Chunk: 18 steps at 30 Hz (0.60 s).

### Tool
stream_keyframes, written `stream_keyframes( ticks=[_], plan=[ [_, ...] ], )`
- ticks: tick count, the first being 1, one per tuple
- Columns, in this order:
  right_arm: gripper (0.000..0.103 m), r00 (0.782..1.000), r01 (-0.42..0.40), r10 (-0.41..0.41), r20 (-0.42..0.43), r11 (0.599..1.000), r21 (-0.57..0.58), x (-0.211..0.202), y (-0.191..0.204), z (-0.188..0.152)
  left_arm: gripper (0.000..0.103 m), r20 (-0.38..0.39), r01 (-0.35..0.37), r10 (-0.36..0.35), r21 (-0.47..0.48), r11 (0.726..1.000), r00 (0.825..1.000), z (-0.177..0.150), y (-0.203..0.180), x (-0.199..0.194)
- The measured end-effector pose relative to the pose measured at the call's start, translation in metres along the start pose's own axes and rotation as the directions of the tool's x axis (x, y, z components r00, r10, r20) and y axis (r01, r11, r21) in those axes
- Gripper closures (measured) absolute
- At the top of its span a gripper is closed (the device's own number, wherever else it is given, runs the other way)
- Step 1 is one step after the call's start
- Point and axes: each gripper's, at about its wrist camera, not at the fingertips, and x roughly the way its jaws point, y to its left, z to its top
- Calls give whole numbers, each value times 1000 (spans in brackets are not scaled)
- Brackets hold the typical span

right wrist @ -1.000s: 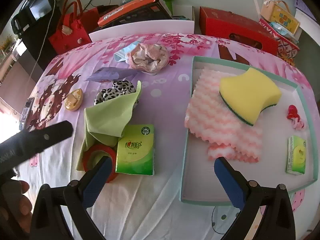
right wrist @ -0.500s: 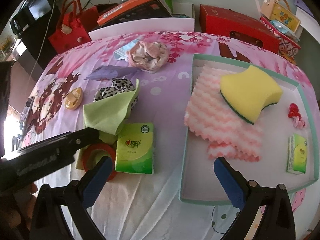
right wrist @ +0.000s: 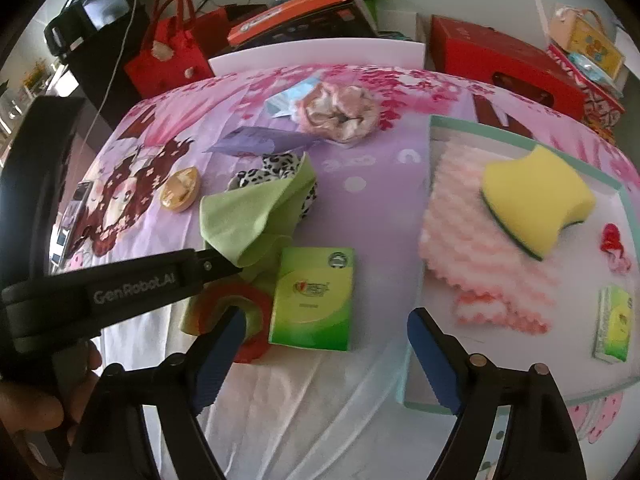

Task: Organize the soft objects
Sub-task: 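Move the left gripper to the light-green cloth while the right gripper approaches a green tissue pack, then grasp the light-green cloth with the left gripper while the right gripper grasps the green tissue pack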

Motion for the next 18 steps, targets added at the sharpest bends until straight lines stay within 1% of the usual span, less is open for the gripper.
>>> stream_keyframes(
  ticks=[4, 6, 7, 10, 15, 18],
  plan=[
    [22, 1000, -4, 4, -14, 1000, -21, 7, 6, 1, 71, -3, -8, 8, -23, 1000, 1000, 1, 7, 0],
    [29, 1000, -4, 4, -18, 1000, -27, 10, 8, 2, 71, -6, -9, 9, -27, 1000, 1000, 2, 8, 1],
    [30, 1000, -5, 4, -19, 1000, -29, 12, 8, 2, 71, -8, -10, 10, -27, 1000, 1000, 2, 8, 2],
    [31, 1000, -2, 2, -24, 1000, -25, 16, 8, 4, 71, -12, -11, 11, -27, 1000, 1000, 2, 8, 3],
    [33, 999, 28, -29, -33, 999, -24, 23, 6, 6, 71, -24, -13, 12, -36, 999, 1000, 3, 9, 7],
    [34, 999, 25, -26, -43, 1000, -19, 27, 4, 7, 71, -28, -14, 13, -41, 999, 1000, 3, 10, 9]
  ],
)
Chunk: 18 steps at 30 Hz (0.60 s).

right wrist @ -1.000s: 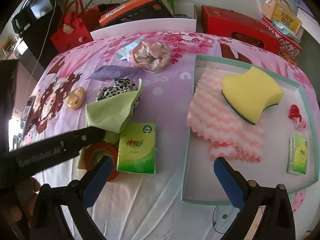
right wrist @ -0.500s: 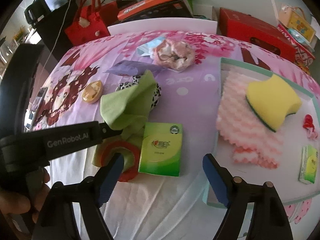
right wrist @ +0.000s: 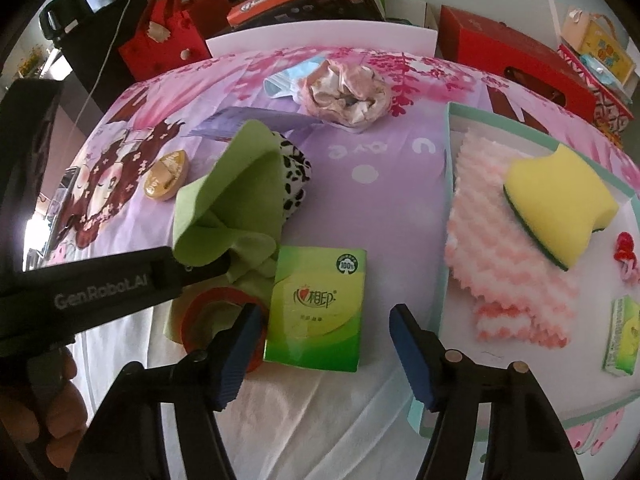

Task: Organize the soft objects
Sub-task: 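Grasp the light-green cloth with the left gripper while the right gripper grasps the green tissue pack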

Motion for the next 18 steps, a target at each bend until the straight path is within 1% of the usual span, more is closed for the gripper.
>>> stream_keyframes(
  ticks=[4, 7, 9, 10, 12, 13, 15, 17, 18],
  plan=[
    [34, 1000, 9, -9, -4, 1000, -5, 4, 1, 1, 71, -4, -7, 7, 0, 1000, 1000, 1, -1, 2],
    [35, 1000, 1, -1, -5, 1000, 4, 5, 0, 2, 71, -6, -10, 10, 0, 1000, 1000, 2, -2, 3],
    [42, 1000, -5, 5, -4, 1000, 10, 6, -1, 2, 71, -6, -12, 12, 1, 1000, 1000, 2, -3, 4],
    [43, 1000, -8, 8, -4, 1000, 13, 6, -1, 2, 71, -6, -14, 14, 2, 1000, 1000, 3, -3, 5],
    [49, 1000, -12, 12, -2, 1000, 18, 6, -2, 2, 71, -6, -17, 17, 5, 1000, 1000, 3, -4, 6],
    [49, 1000, -10, 10, -2, 1000, 16, 6, -2, 3, 71, -5, -18, 18, 6, 1000, 1000, 4, -4, 6],
    [52, 1000, -7, 7, -1, 1000, 14, 6, -1, 3, 74, -1, -22, 22, 12, 1000, 1000, 3, -5, 5],
    [52, 1000, -1, 1, -1, 1000, 7, 5, 0, 3, 83, 5, -20, 20, 30, 999, 1000, 3, -8, 4],
    [52, 1000, 0, 0, -1, 1000, 6, 5, 0, 2, 85, 4, -18, 18, 33, 999, 1000, 3, -9, 4]
  ],
)
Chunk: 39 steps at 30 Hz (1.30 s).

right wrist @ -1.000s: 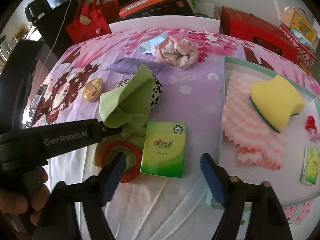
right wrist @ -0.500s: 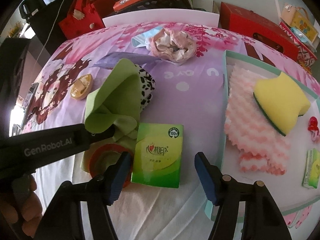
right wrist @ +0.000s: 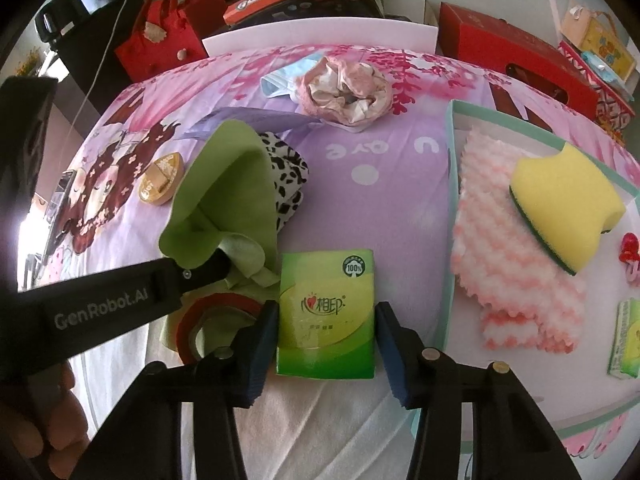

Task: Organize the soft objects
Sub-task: 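Grasp the light-green cloth with the left gripper while the right gripper grasps the green tissue pack, then lift the cloth with the left gripper while the right gripper carries the tissue pack toward the tray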

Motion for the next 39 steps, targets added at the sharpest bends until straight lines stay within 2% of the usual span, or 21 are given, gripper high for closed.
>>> stream_keyframes(
  ticks=[2, 7, 21, 31, 36, 39],
  plan=[
    [52, 1000, -2, 2, -1, 1000, 2, 0, 0, 0, 93, 1, -2, 2, 16, 1000, 1000, -1, -3, 0],
    [52, 1000, -5, 5, -3, 1000, 6, 1, -1, 0, 96, 14, -2, 2, 37, 999, 1000, -1, -7, 0],
    [52, 1000, -1, 1, 2, 1000, -7, -4, 1, 0, 98, 57, 5, -9, 62, 998, 998, -2, -11, -16],
    [52, 997, -11, 11, 78, 1000, 5, -30, -2, 0, 98, 194, -14, -9, 115, 993, 981, -7, -18, -60],
    [53, 997, -13, 12, 71, 1000, 10, -29, -3, 1, 98, 187, 19, -39, 107, 994, 982, -4, -15, -59],
    [52, 998, -14, 13, 68, 1000, 13, -28, -3, 1, 98, 186, 16, -36, 111, 994, 982, -4, -16, -57]
  ],
)
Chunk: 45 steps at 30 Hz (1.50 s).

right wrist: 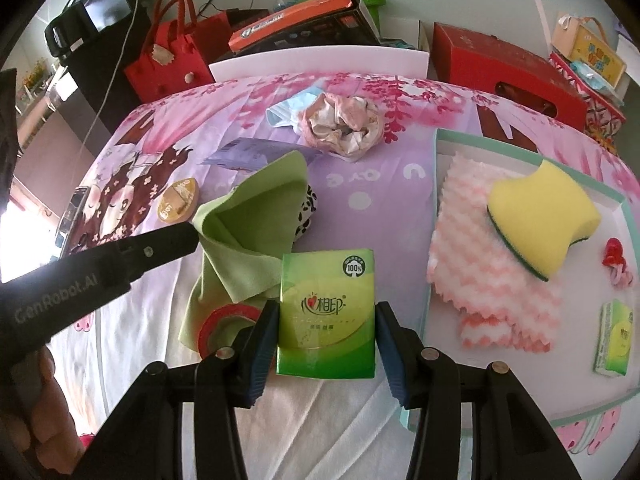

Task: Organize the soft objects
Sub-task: 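Lift the cloth with the left gripper while the right gripper carries the tissue pack toward the tray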

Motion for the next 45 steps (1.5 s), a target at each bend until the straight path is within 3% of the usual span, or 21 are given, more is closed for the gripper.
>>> stream_keyframes(
  ticks=[3, 5, 8, 16, 21, 23, 26, 38, 45],
  plan=[
    [52, 1000, 4, -4, -3, 1000, 3, 0, -2, -1, 90, -25, -14, 14, 3, 1000, 1000, 0, -2, 9],
    [52, 1000, 4, -4, -3, 1000, 8, 0, -3, -1, 76, -36, -25, 25, 3, 1000, 999, -1, -1, 12],
    [52, 1000, 3, -3, 1, 1000, 10, -1, -4, 0, 68, -49, -44, 44, 8, 999, 998, -1, 0, 18],
    [52, 1000, 1, -1, 1, 1000, 11, -2, -4, 0, 63, -145, -37, 40, 21, 999, 989, -4, -2, 45],
    [52, 1000, 3, -3, 2, 1000, 18, -3, -6, 0, 66, -182, -48, 51, 16, 999, 982, -9, -1, 54],
    [52, 1000, 4, -4, 2, 1000, 20, -3, -6, 0, 87, -178, -58, 62, 28, 998, 982, -9, -2, 54],
    [52, 1000, 9, -9, 1, 1000, 18, -3, -6, 0, 96, -172, -53, 59, 37, 998, 983, -9, -4, 52],
    [53, 999, 13, -14, 31, 999, 35, -12, -11, 2, 99, -27, -55, 57, 72, 996, 998, -6, -8, 11],
    [53, 998, 10, -13, 67, 999, 51, -22, -14, 4, 99, 132, -79, 69, 68, 995, 989, -4, -7, -26]
  ],
)
